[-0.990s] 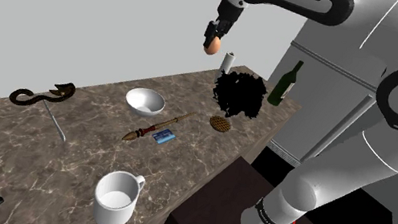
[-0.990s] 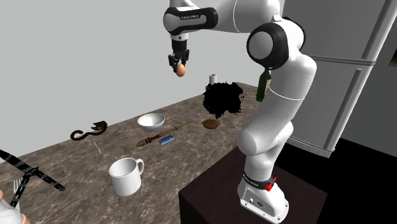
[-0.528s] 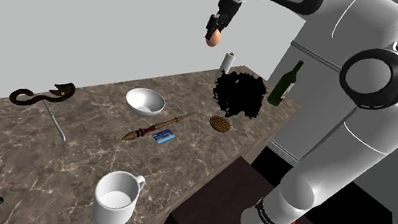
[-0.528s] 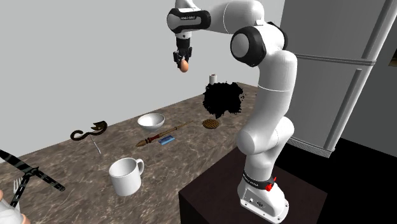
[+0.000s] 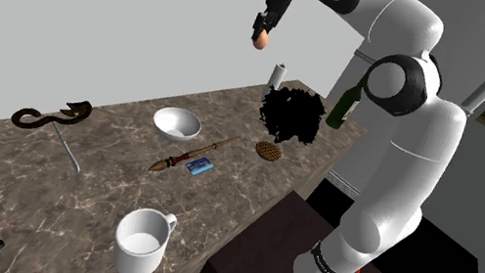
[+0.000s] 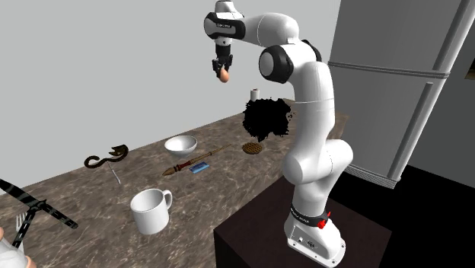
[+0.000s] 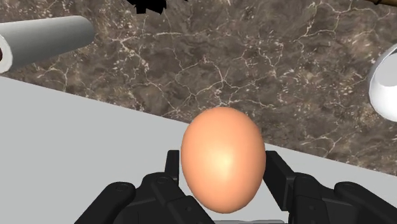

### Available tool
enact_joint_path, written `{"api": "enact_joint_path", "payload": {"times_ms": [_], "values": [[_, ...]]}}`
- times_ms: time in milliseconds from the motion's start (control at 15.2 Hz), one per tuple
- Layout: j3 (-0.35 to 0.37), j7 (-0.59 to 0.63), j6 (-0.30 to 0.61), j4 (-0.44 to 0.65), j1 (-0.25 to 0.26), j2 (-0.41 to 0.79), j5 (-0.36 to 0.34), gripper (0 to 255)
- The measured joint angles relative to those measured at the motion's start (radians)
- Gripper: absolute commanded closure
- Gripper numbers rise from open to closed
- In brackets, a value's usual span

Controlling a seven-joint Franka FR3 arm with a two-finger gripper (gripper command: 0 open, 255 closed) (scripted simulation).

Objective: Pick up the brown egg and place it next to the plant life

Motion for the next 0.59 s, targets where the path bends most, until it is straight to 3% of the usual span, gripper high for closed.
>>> {"api": "enact_joint_path", "payload": {"times_ms": [198,594], "values": [[-0.008,-0.027,-0.021,0.106,-0.015,0.084,0.003,255],[-0.008,-0.024,0.069,-0.009,-0.020,0.058,0.004,255]]}}
